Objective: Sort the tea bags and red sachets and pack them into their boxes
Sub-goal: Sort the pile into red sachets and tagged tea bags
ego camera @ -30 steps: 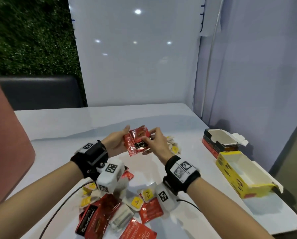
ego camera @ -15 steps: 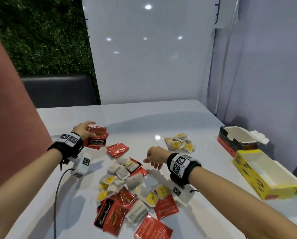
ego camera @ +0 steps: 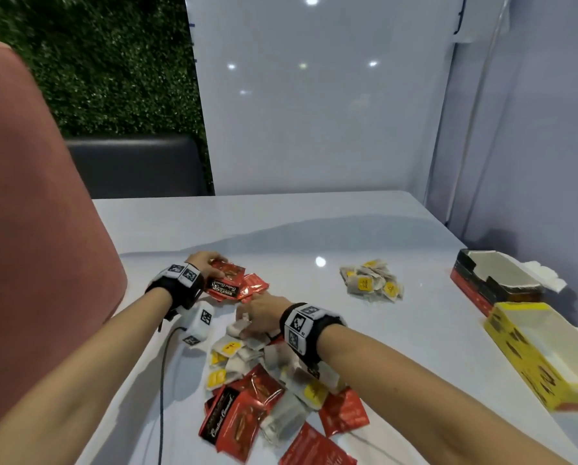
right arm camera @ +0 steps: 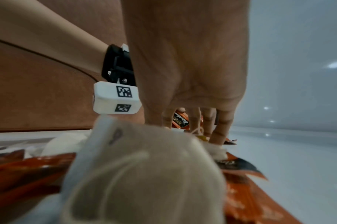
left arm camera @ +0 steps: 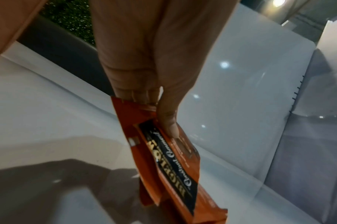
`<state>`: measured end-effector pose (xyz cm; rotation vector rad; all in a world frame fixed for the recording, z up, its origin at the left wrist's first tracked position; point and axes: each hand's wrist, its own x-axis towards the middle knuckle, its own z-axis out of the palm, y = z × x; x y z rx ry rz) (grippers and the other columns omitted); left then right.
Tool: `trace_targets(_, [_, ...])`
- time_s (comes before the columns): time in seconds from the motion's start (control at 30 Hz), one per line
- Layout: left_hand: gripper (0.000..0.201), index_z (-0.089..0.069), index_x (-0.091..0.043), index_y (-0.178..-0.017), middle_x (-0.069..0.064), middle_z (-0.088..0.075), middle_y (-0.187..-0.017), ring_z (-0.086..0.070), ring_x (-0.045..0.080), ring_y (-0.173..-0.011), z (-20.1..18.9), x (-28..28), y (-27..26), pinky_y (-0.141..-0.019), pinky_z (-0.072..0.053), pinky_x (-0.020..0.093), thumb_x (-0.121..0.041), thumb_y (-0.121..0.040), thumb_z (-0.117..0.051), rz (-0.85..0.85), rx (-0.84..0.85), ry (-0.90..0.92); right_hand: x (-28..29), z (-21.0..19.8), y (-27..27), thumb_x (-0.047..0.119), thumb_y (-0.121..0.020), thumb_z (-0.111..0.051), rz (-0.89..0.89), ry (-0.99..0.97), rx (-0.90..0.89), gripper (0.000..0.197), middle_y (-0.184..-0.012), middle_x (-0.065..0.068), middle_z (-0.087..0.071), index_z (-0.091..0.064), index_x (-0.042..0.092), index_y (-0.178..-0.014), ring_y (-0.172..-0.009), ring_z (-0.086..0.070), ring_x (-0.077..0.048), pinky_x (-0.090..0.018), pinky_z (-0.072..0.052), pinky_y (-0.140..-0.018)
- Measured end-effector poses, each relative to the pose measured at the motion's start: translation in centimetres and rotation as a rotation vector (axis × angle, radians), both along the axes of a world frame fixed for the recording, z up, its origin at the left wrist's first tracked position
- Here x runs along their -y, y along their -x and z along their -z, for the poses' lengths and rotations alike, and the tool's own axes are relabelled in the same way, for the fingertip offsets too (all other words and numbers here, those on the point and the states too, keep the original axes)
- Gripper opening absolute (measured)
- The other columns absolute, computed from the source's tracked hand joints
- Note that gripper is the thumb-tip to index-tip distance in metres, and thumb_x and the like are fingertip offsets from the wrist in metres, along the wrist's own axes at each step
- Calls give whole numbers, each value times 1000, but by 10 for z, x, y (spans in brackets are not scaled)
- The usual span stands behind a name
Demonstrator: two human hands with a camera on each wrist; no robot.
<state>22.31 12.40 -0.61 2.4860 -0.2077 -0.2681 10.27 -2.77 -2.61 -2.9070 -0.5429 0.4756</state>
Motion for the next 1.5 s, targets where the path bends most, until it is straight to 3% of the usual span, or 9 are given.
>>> trace_targets(0.33, [69,-33,-11,-142,22,-45,-137,-43,35,-127,7,14,9,-105,-34,38,-30,-84,-66,83,119,-207,40,-3,8,15,-77,-75,177,-352,-60,51,-128,-13,-55,-56,7,-123,-117,-50,-27,-21,-33,-80])
trace_targets(0.5, [47,-49,-15,-127,10,-56,-126,-52,22,-107,-18,28,56,-85,-42,28,-41,-89,-57,289,18,-364,45,0,15,15,-78,-74,118,-213,-40,55,-125,-19,-52,-51,8,-127,-113,-50,-32,-29,-38,-85])
trace_targets(0.6, [76,-27,-20,-143,11,-44,-138,-49,22,-112,-7,34,88,-76,-44,24,-50,-82,-62,438,-175,-466,46,-1,14,9,-80,-69,106,-250,46,40,-118,-18,-59,-58,4,-118,-108,-54,-31,-24,-35,-75])
trace_targets(0.77, [114,0,-38,-147,12,-22,-146,-36,30,-129,24,31,107,-104,-40,42,-56,-63,-75,432,-159,-508,56,-7,15,3,-78,-69,185,-367,78,22,-109,-13,-67,-69,4,-99,-103,-59,-25,-22,-38,-73])
trace_targets(0.9, [96,-14,-33,-147,13,-22,-143,-35,31,-128,31,38,120,-99,-43,42,-60,-71,-66,401,-19,-537,64,-14,18,-3,-77,-63,178,-391,139,16,-101,-12,-70,-71,2,-91,-94,-61,-21,-13,-37,-59])
trace_targets(1.13, [28,-49,-20,-114,6,-51,-114,-52,17,-91,36,45,116,-72,-45,26,-36,-91,-51,431,233,-590,81,-43,29,2,-74,-70,207,-475,206,10,-95,-9,-71,-72,6,-83,-83,-56,-14,-20,-43,-69])
trace_targets(1.27, [12,-58,-20,-101,-2,-59,-101,-56,15,-89,33,44,110,-70,-45,25,-24,-90,-54,433,267,-539,94,-54,32,4,-77,-68,263,-566,245,9,-94,-7,-70,-71,6,-85,-82,-54,-13,-10,-38,-59])
trace_targets(1.43, [13,-64,-24,-93,-8,-63,-91,-62,14,-86,-6,31,102,-78,-53,36,-16,-89,-55,297,409,-293,113,-44,36,1,-77,-68,448,-900,56,13,-88,-11,-63,-65,12,-84,-80,-58,-22,-35,-51,-72])
trace_targets(1.5, [15,-66,-21,-92,-2,-67,-94,-63,19,-87,-26,27,102,-79,-53,39,-10,-86,-58,254,458,-154,120,-38,42,-8,-83,-60,500,-1154,-72,16,-86,-12,-62,-62,5,-92,-76,-60,-19,-27,-52,-68])
